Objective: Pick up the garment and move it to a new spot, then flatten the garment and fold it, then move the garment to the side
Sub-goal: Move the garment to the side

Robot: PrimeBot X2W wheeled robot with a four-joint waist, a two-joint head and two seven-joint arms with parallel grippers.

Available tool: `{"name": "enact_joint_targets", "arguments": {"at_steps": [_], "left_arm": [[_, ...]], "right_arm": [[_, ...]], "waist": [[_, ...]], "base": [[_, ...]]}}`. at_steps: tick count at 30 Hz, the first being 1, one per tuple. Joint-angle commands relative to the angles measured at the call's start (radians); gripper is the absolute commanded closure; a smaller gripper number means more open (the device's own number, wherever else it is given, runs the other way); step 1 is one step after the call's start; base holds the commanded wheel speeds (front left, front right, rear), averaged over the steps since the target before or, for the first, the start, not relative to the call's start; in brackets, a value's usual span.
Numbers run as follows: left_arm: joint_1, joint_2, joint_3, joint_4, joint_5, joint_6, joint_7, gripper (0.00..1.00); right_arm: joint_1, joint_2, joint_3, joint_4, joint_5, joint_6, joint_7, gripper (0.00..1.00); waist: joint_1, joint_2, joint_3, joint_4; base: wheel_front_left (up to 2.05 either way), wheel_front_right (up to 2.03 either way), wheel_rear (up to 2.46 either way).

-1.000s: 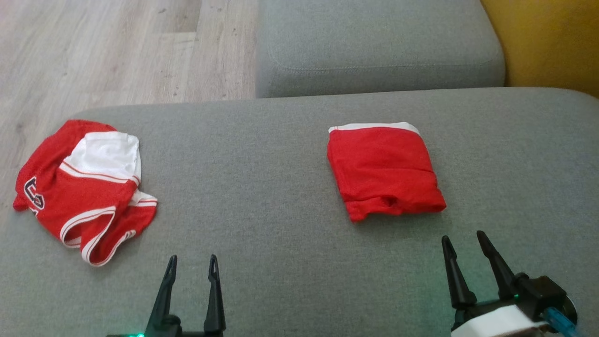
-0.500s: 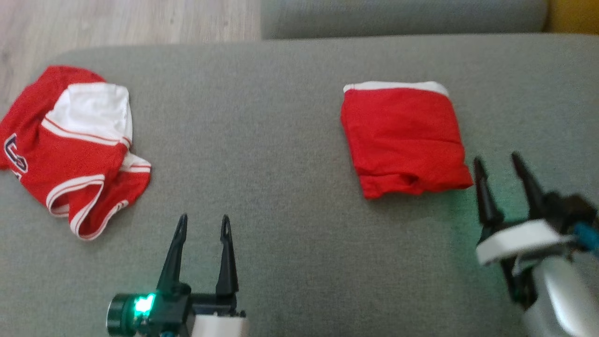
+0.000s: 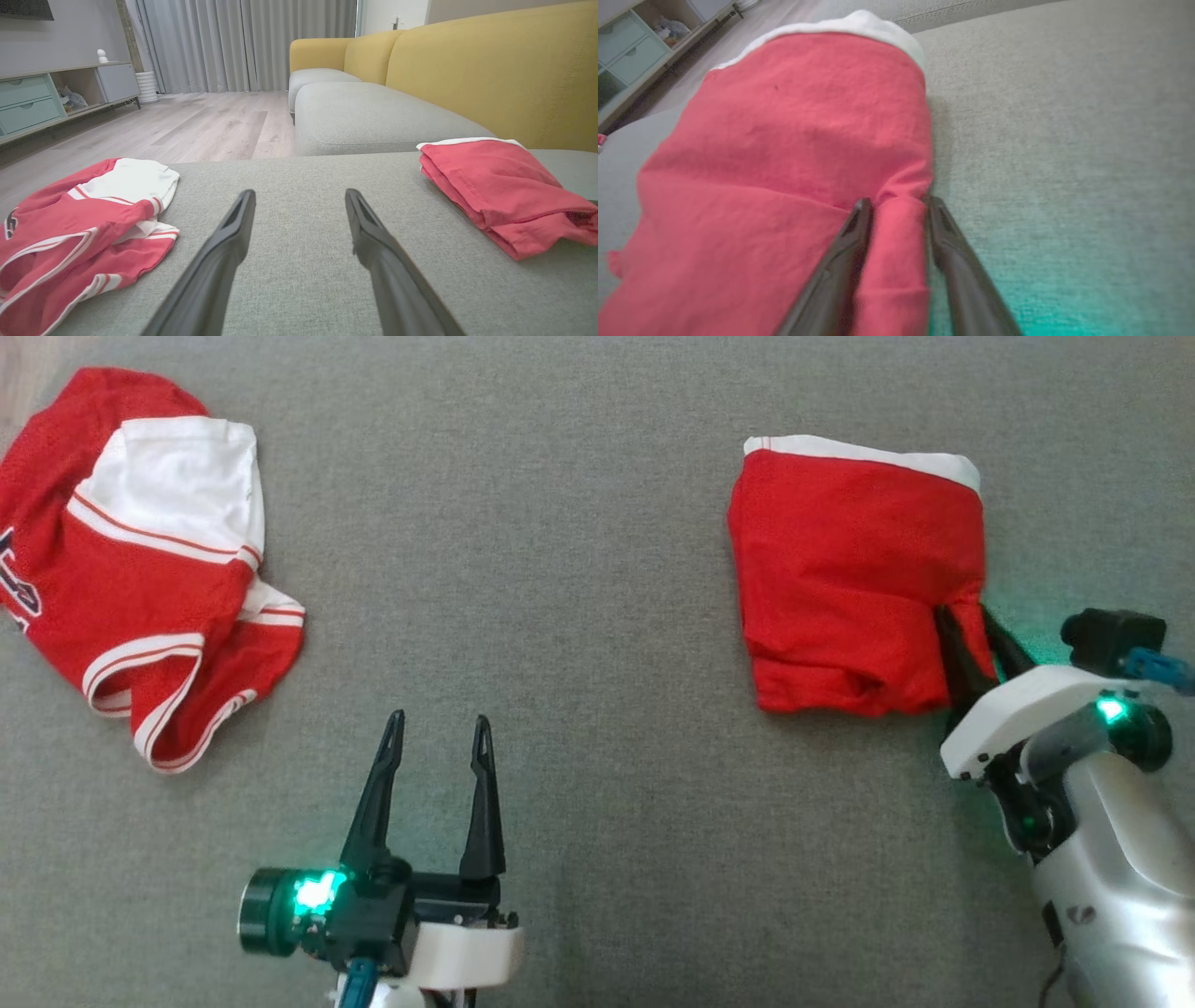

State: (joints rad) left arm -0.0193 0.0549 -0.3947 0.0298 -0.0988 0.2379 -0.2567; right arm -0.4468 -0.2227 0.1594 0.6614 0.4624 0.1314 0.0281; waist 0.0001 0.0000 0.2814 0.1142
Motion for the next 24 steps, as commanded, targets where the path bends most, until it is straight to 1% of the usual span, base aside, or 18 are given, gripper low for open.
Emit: {"name": "enact_joint_targets", "arguments": {"at_steps": [1, 5, 9, 16, 19, 21, 22, 24], "left_arm": [[-0.030, -0.005, 0.023, -0.028, -0.007, 0.006, -0.005, 0.00], [-0.034, -0.005, 0.030, -0.028, 0.000, 0.005, -0.005, 0.00], [-0.044, -0.005, 0.043, -0.037, 0.014, -0.002, -0.005, 0.00], [-0.098, 0.001, 0.058, -0.047, 0.046, -0.030, -0.005, 0.00], [-0.136, 0.007, 0.057, -0.048, 0.060, -0.046, -0.005, 0.00], [-0.161, 0.009, 0.057, -0.046, 0.067, -0.054, -0.005, 0.00], [-0.184, 0.011, 0.057, -0.044, 0.072, -0.061, -0.005, 0.00], [-0.202, 0.011, 0.056, -0.043, 0.077, -0.065, -0.005, 0.00]], "right_arm": [[-0.021, -0.019, 0.026, -0.017, 0.011, -0.001, 0.005, 1.00], [-0.046, -0.062, 0.070, -0.020, 0.053, -0.001, -0.030, 1.00], [-0.072, -0.129, 0.105, -0.032, 0.057, -0.001, -0.041, 1.00], [-0.108, -0.312, 0.109, -0.056, 0.086, -0.001, -0.011, 1.00], [-0.125, -0.396, 0.097, -0.054, 0.092, -0.001, -0.012, 1.00], [-0.137, -0.437, 0.086, -0.052, 0.091, -0.001, -0.018, 1.00], [-0.147, -0.477, 0.074, -0.048, 0.084, -0.001, -0.032, 1.00], [-0.164, -0.509, 0.059, -0.039, 0.063, -0.001, -0.055, 1.00]], "waist": [[-0.0001, 0.0000, 0.002, -0.005], [-0.0001, 0.0000, 0.013, -0.042], [-0.0001, 0.0000, 0.045, -0.106], [-0.0001, 0.0000, 0.149, -0.224], [-0.0001, 0.0000, 0.203, -0.257], [-0.0001, 0.0000, 0.235, -0.274], [-0.0001, 0.0000, 0.263, -0.287], [-0.0001, 0.0000, 0.287, -0.297]], "base": [[0.00, 0.00, 0.00], [0.00, 0.00, 0.00], [0.00, 0.00, 0.00], [0.00, 0.00, 0.00], [0.00, 0.00, 0.00], [0.00, 0.00, 0.00], [0.00, 0.00, 0.00], [0.00, 0.00, 0.00]]}}
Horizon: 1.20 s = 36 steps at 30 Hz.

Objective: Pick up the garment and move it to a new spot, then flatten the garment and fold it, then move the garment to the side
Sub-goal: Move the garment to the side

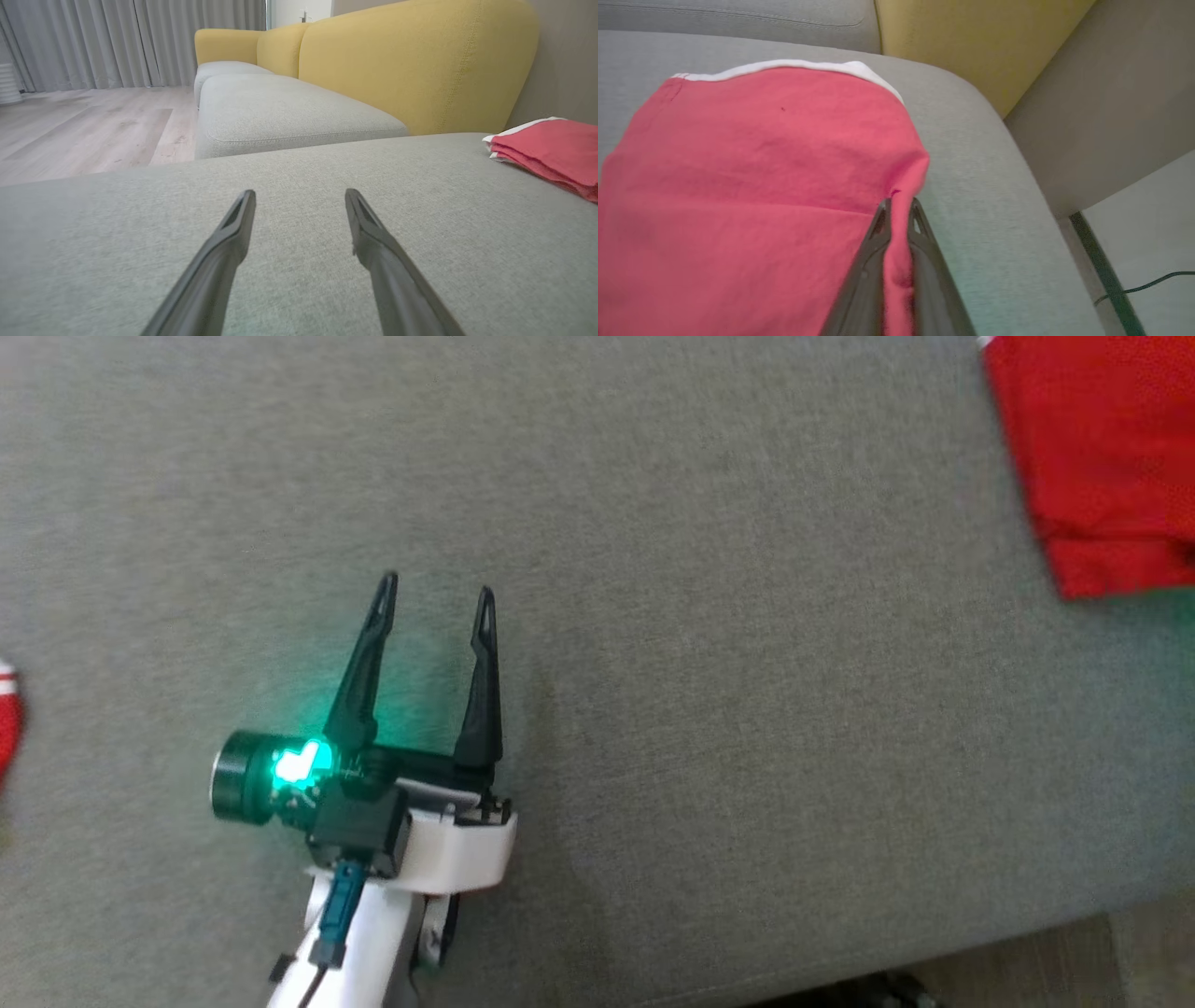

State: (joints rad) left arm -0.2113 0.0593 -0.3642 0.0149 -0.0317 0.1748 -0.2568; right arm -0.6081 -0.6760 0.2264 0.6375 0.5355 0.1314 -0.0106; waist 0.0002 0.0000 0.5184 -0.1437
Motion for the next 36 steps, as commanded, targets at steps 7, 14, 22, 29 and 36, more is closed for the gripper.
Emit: {"name": "enact_joint_targets", "arguments": {"at_steps": [7, 14, 22, 29, 36], "left_arm": [[-0.050, 0.006, 0.020, -0.024, 0.016, -0.010, -0.005, 0.00], [-0.062, 0.006, 0.021, -0.010, 0.015, -0.011, -0.005, 0.00], [-0.023, 0.001, 0.027, 0.009, -0.008, 0.005, -0.005, 0.00], [0.054, -0.004, 0.032, 0.049, -0.038, 0.013, -0.005, 0.00], [0.139, -0.007, 0.051, 0.075, -0.078, 0.016, -0.005, 0.00]], "right_arm": [[-0.068, -0.097, -0.080, 0.031, -0.134, -0.001, -0.104, 0.95], [-0.090, -0.056, -0.163, 0.070, -0.244, -0.001, -0.166, 0.00], [-0.022, 0.108, -0.184, 0.008, -0.376, -0.001, -0.220, 0.00], [0.147, 0.311, -0.081, -0.071, -0.342, -0.001, -0.246, 0.00], [0.325, 0.452, -0.042, -0.165, -0.295, -0.001, -0.251, 0.00]], "waist": [[-0.0002, 0.0000, 0.104, -0.051], [-0.0002, 0.0000, 0.088, -0.036], [-0.0002, 0.0000, -0.032, 0.009], [-0.0002, 0.0000, -0.215, 0.074], [-0.0002, 0.0000, -0.379, 0.130]], "base": [[0.00, 0.00, 0.00], [0.00, 0.00, 0.00], [0.00, 0.00, 0.00], [0.00, 0.00, 0.00], [0.00, 0.00, 0.00]]}}
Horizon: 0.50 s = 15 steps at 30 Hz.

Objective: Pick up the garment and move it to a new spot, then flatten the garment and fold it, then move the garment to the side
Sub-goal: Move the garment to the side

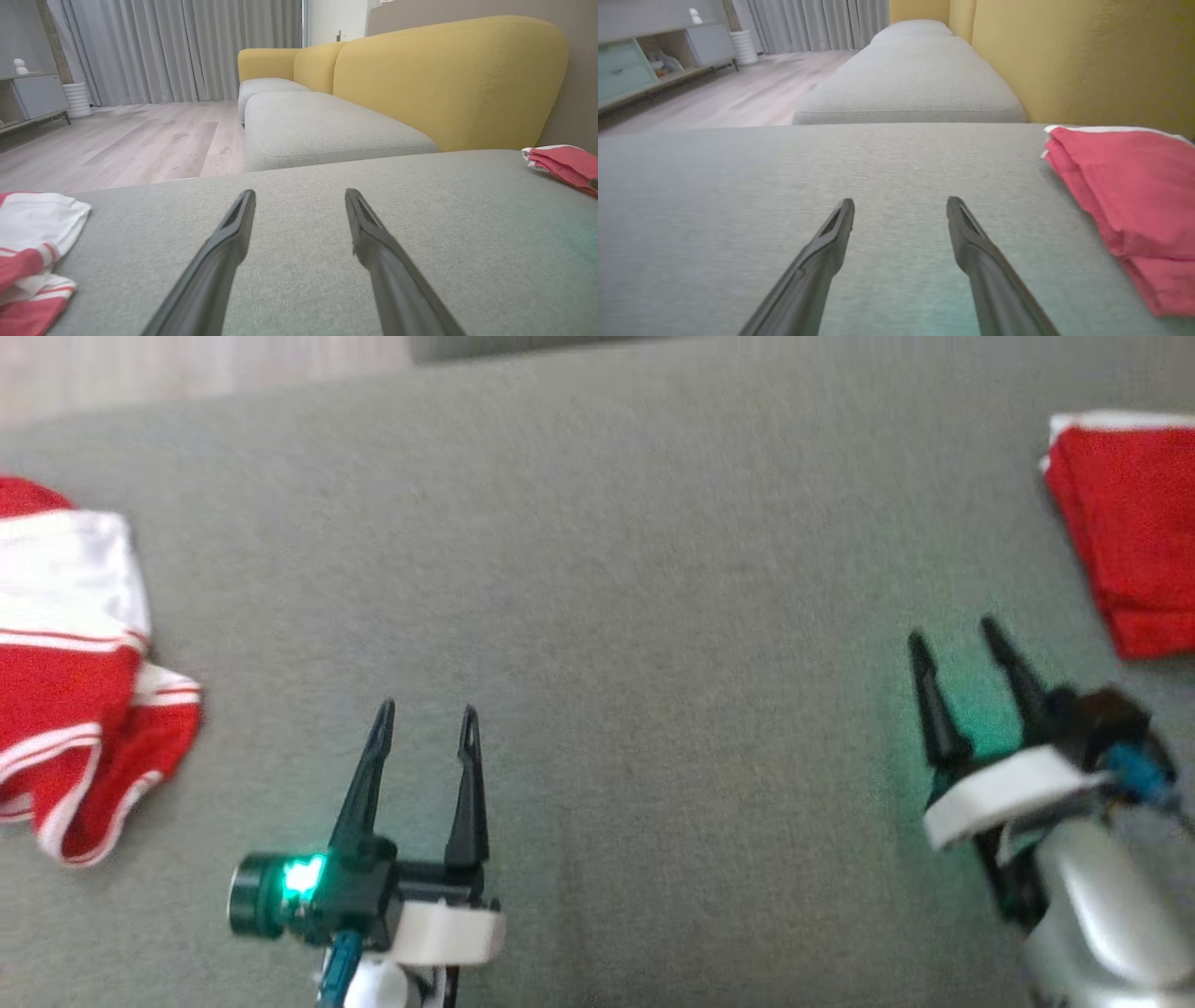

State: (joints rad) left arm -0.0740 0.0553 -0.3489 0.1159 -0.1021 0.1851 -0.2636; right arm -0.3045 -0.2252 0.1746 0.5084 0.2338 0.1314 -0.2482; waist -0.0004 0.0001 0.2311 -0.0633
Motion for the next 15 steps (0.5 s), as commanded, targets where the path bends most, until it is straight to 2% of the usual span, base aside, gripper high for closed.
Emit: {"name": "enact_joint_targets", "arguments": {"at_steps": [1, 6, 10, 15], "left_arm": [[0.015, -0.003, 0.038, -0.024, -0.009, 0.006, 0.002, 0.00], [0.098, -0.004, 0.059, -0.028, -0.020, 0.004, 0.002, 0.00], [0.148, -0.004, 0.078, -0.048, -0.016, 0.006, 0.002, 0.00], [0.199, -0.005, 0.093, -0.084, -0.009, 0.015, 0.002, 0.00]], "right_arm": [[0.050, 0.017, 0.007, -0.057, 0.003, -0.001, -0.013, 0.00], [0.187, 0.090, -0.015, -0.183, -0.042, -0.001, -0.013, 0.00], [0.270, 0.123, -0.054, -0.275, -0.077, -0.001, -0.013, 0.00], [0.341, 0.144, -0.073, -0.310, -0.113, -0.001, -0.013, 0.00]], "waist": [[0.0004, -0.0001, -0.116, 0.054], [0.0004, -0.0001, -0.217, 0.055], [0.0004, -0.0001, -0.256, 0.063], [0.0004, -0.0001, -0.285, 0.070]], "base": [[0.00, 0.00, 0.00], [0.00, 0.00, 0.00], [0.00, 0.00, 0.00], [0.00, 0.00, 0.00]]}}
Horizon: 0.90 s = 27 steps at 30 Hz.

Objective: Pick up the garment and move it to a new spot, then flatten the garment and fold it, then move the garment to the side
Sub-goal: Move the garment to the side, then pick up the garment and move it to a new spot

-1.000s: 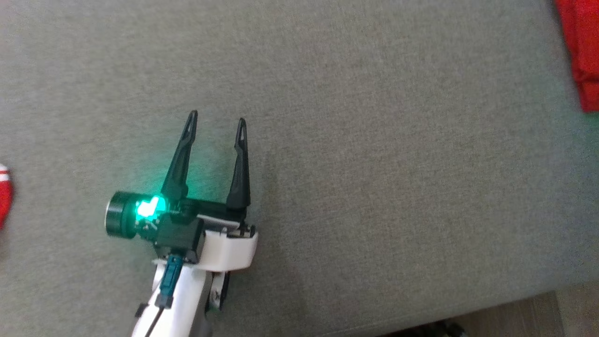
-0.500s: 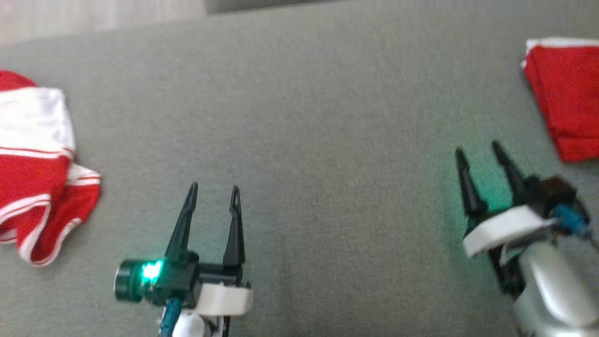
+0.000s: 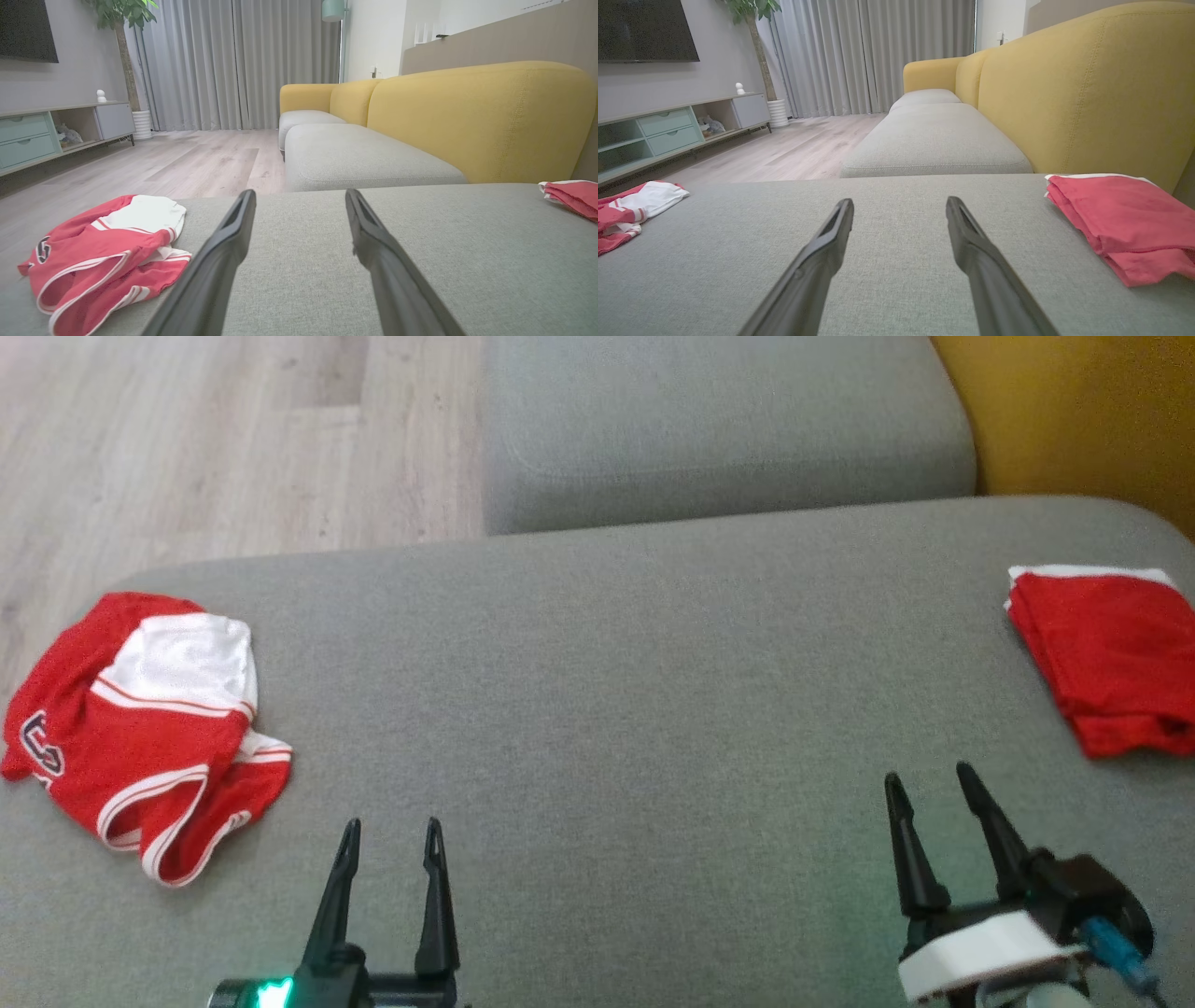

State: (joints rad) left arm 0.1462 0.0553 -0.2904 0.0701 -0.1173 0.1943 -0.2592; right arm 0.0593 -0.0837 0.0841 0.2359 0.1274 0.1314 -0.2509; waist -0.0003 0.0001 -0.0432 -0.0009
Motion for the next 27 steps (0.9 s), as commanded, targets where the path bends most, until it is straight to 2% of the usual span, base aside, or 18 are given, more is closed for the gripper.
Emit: {"name": "enact_joint_targets", "arguments": {"at_steps": [1, 17, 27], "left_arm": [[-0.015, -0.005, 0.034, -0.043, 0.008, 0.008, -0.003, 0.00], [-0.002, -0.005, 0.038, -0.046, 0.017, 0.020, -0.003, 0.00], [-0.005, -0.005, 0.042, -0.041, 0.040, 0.005, -0.003, 0.00]], "right_arm": [[-0.017, 0.006, 0.014, -0.041, -0.010, -0.001, -0.011, 0.00], [0.010, 0.024, 0.003, -0.054, -0.031, -0.001, -0.011, 0.00], [0.015, 0.030, -0.005, -0.055, -0.034, -0.001, -0.011, 0.00]], "waist": [[0.0003, -0.0001, -0.013, 0.009], [0.0003, -0.0001, -0.015, 0.023], [0.0003, -0.0001, -0.018, 0.030]], "base": [[0.00, 0.00, 0.00], [0.00, 0.00, 0.00], [0.00, 0.00, 0.00]]}}
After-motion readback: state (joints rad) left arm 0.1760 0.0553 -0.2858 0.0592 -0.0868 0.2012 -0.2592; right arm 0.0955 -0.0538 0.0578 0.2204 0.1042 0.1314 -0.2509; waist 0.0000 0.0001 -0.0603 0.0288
